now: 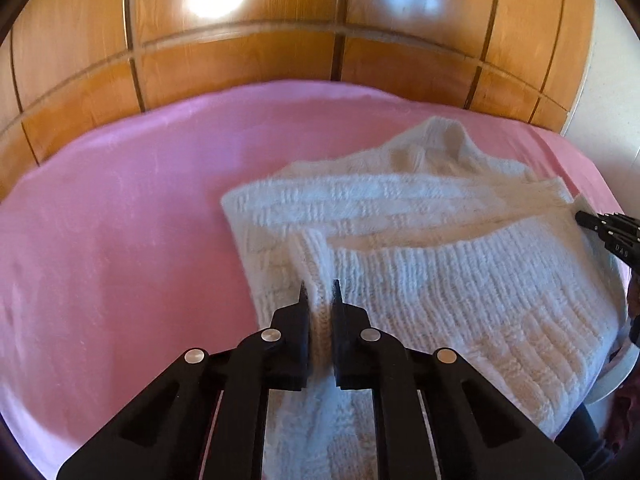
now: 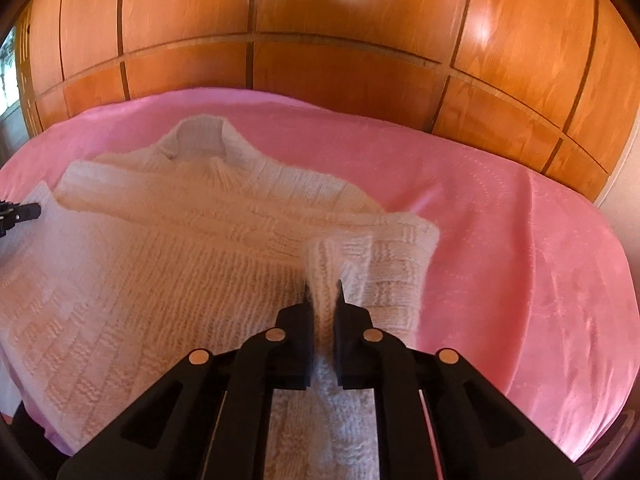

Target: Fold small clothes

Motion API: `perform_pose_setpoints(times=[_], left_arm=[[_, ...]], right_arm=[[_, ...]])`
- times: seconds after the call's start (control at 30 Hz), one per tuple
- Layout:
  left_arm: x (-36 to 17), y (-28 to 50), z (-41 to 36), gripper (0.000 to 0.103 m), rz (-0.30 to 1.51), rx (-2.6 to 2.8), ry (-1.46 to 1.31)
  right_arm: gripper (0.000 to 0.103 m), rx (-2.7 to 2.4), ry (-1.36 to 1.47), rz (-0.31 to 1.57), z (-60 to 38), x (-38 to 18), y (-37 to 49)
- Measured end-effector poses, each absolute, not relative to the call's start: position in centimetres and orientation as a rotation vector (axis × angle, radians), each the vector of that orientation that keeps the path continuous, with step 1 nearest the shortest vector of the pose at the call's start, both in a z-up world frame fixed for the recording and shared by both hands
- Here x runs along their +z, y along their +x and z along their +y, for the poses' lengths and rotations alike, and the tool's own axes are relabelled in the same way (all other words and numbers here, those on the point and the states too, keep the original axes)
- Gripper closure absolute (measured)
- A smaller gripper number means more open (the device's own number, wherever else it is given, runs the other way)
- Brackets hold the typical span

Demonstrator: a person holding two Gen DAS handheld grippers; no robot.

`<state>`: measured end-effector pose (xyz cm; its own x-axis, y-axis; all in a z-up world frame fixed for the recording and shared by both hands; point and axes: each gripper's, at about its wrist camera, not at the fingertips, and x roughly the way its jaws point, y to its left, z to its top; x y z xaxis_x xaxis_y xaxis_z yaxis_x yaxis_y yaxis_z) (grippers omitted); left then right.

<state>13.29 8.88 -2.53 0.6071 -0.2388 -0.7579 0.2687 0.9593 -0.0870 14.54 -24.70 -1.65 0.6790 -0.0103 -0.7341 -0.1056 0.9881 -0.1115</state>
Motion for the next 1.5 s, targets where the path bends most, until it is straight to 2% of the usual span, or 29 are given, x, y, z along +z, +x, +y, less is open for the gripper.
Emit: perform_pose_setpoints(times=[0.3, 0.53, 0.7, 0.83, 0.93, 1.03, 1.1, 1.13, 1.17, 1.23, 1.3, 1.37, 1.5], left_arm=[[1.7, 12.7, 10.9, 0.097, 0.775, -0.269, -0.079], [4.1, 19.0, 10.5, 0.097, 0.745, -0.212, -0.102], [2.3, 25.0, 9.5, 0.097, 0.782, -0.128, -0.102], [-1.1, 28.6, 8.7, 0.097, 0.858, -0.054, -0.073], [-5.8, 30.2, 7.3, 0.097, 0.963, -0.009, 0.018], [-6.4, 30.3, 7.1, 0.097, 0.975, 0.008, 0.036], [-5.9, 30.4, 7.2, 0.093, 0.986, 0.014, 0.033], [-5.5, 30.2, 7.5, 0.093, 0.987, 0.019, 0.022], [-4.7, 29.7, 7.9, 0.093, 0.971, 0.024, 0.002], [-2.8, 28.0, 8.5, 0.093, 0.916, 0.042, -0.029], [-0.8, 25.4, 9.5, 0.093, 0.866, 0.013, -0.086], [0.3, 23.3, 9.5, 0.093, 0.842, -0.029, -0.112], [0.6, 18.4, 7.6, 0.093, 0.821, -0.107, -0.090]], right_arm=[[0.097, 0.043, -0.056, 0.708, -26.1, 4.4, 14.0], [0.097, -0.003, -0.069, 0.653, -26.6, 6.8, 19.7], [0.097, -0.066, -0.062, 0.695, -27.2, 4.5, 26.0], [0.097, -0.126, -0.071, 0.818, -27.5, -1.0, 30.2], [0.097, -0.148, -0.052, 0.928, -27.9, -5.4, 31.0], [0.096, -0.149, -0.047, 0.928, -28.2, -5.2, 31.0], [0.090, -0.152, -0.062, 0.934, -28.3, -4.9, 31.1], [0.079, -0.152, -0.064, 0.928, -28.3, -4.6, 30.8], [0.063, -0.157, -0.065, 0.901, -28.2, -3.7, 30.3], [0.051, -0.160, -0.060, 0.830, -28.1, -1.3, 28.3], [0.050, -0.133, -0.044, 0.802, -27.6, 0.2, 26.8], [0.044, -0.059, -0.007, 0.780, -26.0, 1.8, 24.8], [0.041, 0.115, 0.049, 0.762, -21.8, 2.9, 20.8]])
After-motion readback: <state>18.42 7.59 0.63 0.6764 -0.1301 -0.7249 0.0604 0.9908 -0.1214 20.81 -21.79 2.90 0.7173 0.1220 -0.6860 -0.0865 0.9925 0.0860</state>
